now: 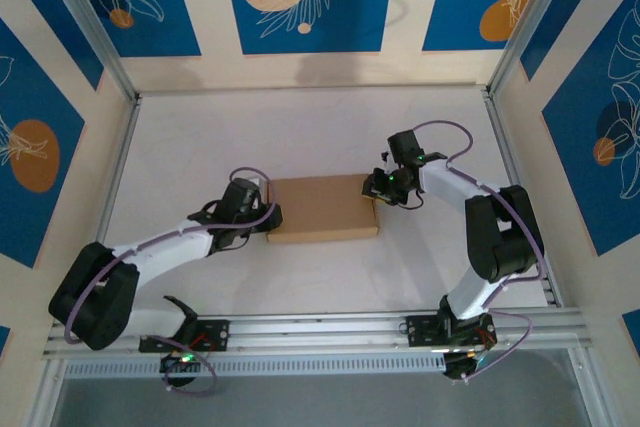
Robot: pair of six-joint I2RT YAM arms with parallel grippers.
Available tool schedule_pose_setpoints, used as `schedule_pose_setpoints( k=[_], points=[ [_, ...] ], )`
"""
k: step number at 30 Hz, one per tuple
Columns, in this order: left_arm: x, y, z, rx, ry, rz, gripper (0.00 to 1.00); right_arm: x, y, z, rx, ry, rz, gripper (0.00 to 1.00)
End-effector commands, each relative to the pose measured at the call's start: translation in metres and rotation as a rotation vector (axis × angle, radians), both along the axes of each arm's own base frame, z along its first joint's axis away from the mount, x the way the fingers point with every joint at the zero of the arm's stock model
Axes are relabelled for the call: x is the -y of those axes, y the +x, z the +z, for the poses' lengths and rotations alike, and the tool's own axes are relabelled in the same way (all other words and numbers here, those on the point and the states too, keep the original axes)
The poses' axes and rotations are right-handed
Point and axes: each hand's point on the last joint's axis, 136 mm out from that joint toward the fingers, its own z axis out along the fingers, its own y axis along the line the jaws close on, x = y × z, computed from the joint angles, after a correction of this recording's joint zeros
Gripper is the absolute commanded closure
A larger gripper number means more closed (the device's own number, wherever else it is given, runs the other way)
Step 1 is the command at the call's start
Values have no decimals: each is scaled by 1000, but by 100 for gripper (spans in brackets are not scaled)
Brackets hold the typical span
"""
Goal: Fold the paper box
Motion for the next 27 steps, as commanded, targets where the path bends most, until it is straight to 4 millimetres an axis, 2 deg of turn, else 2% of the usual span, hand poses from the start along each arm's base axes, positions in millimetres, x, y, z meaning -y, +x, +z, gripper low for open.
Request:
schedule_pose_setpoints(
  k=[1, 4, 5, 6, 7, 8, 12, 15, 17, 21, 24, 27],
  points=[
    [2, 8, 22, 49, 33, -46, 47, 3, -8, 8, -10, 10, -18, 58],
    [2, 17, 55, 136, 54, -71, 29, 14, -3, 29, 48, -3, -43, 38],
    [-1, 19, 66, 166, 72, -72, 24, 16, -2, 39, 70, 8, -41, 33],
    [-5, 22, 80, 203, 90, -66, 14, 14, 0, 58, 111, 37, -28, 28],
    [-9, 24, 96, 233, 106, -63, 0, 12, 0, 78, 160, 52, -8, 18],
    [-12, 25, 111, 262, 115, -60, 0, 11, 0, 98, 212, 57, 3, 0],
    [-30, 32, 179, 450, 180, -31, 0, 13, -1, 189, 458, 25, 30, 1],
    [-52, 37, 212, 606, 270, 26, 0, 11, -7, 245, 618, 58, 32, 1],
    [-68, 36, 220, 683, 339, 72, 0, 13, -12, 269, 747, 44, 48, 1],
    [-97, 31, 211, 741, 475, 110, 0, 48, -15, 281, 936, -92, -64, 1],
    [-111, 27, 200, 740, 538, 110, 0, 45, -25, 290, 1103, -127, 41, 1],
    [-118, 23, 188, 738, 553, 84, 0, 47, -32, 291, 1176, -204, 120, 1]
  ],
)
